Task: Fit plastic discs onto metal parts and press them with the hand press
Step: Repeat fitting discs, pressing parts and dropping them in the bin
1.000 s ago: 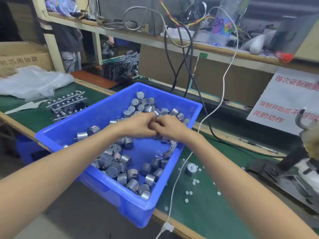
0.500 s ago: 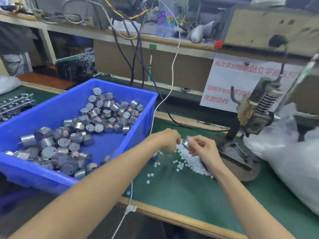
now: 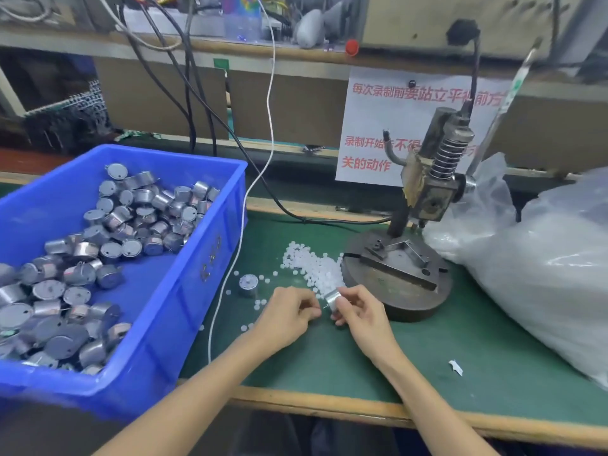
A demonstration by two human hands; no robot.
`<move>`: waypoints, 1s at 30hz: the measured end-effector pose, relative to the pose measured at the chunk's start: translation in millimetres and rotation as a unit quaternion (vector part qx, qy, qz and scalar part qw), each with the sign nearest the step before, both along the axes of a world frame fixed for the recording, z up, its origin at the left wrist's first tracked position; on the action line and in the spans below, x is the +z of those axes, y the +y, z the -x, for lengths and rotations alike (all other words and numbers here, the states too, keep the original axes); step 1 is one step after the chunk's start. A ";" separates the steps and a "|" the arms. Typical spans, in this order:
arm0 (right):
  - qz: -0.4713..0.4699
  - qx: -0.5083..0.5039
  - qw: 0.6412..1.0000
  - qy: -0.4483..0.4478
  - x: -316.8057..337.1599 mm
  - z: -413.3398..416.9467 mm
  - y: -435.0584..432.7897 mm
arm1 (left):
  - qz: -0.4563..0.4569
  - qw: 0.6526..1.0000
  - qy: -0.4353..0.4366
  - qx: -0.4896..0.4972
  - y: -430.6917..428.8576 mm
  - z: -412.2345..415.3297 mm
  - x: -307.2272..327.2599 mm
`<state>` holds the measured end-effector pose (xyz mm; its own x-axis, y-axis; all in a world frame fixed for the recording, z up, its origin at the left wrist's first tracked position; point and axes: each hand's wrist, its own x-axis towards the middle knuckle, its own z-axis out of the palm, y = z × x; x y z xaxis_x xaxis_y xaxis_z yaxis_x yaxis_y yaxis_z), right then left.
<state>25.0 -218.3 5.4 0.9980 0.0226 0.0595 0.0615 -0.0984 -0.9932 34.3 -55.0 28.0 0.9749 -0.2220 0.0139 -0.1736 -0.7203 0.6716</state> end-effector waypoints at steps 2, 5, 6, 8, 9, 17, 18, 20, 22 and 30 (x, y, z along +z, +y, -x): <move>0.032 0.003 0.999 -0.014 -3.2 1.1 -0.9 | -0.012 0.999 -0.043 -0.013 -0.4 6.1 -10.5; 0.088 0.015 0.995 -0.035 -5.8 1.8 0.1 | 0.021 0.994 -0.094 0.046 1.4 10.2 -24.6; 0.103 0.018 0.994 -0.039 -5.9 1.5 0.5 | 0.035 0.992 -0.103 0.060 1.8 9.9 -26.7; 0.131 0.025 0.990 -0.050 -5.7 -0.5 1.5 | 0.046 0.990 -0.111 0.069 1.8 8.6 -28.4; 0.143 0.028 0.988 -0.056 -5.4 -1.6 2.4 | 0.050 0.990 -0.110 0.069 1.9 8.2 -28.8; 0.179 0.048 0.979 -0.084 -2.9 -6.3 8.4 | 0.056 0.985 -0.123 0.110 2.9 8.8 -32.4; 0.184 0.051 0.978 -0.088 -2.3 -5.9 8.7 | 0.057 0.983 -0.125 0.121 3.2 8.7 -32.5; 0.189 0.060 0.975 -0.105 -1.3 -5.1 10.9 | 0.054 0.981 -0.125 0.134 3.7 9.7 -32.0; 0.197 0.066 0.970 -0.126 -2.0 -5.8 12.8 | 0.051 0.982 -0.121 0.136 3.7 10.7 -31.2; 0.237 0.084 0.953 -0.168 -4.9 -7.8 13.6 | 0.048 0.984 -0.112 0.133 4.5 12.1 -30.8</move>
<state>32.8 -204.7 0.5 0.9042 0.2835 0.3195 0.4231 -0.4913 -0.7613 22.2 -50.6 -2.8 0.9685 0.0530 0.2433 -0.1392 -0.6951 0.7053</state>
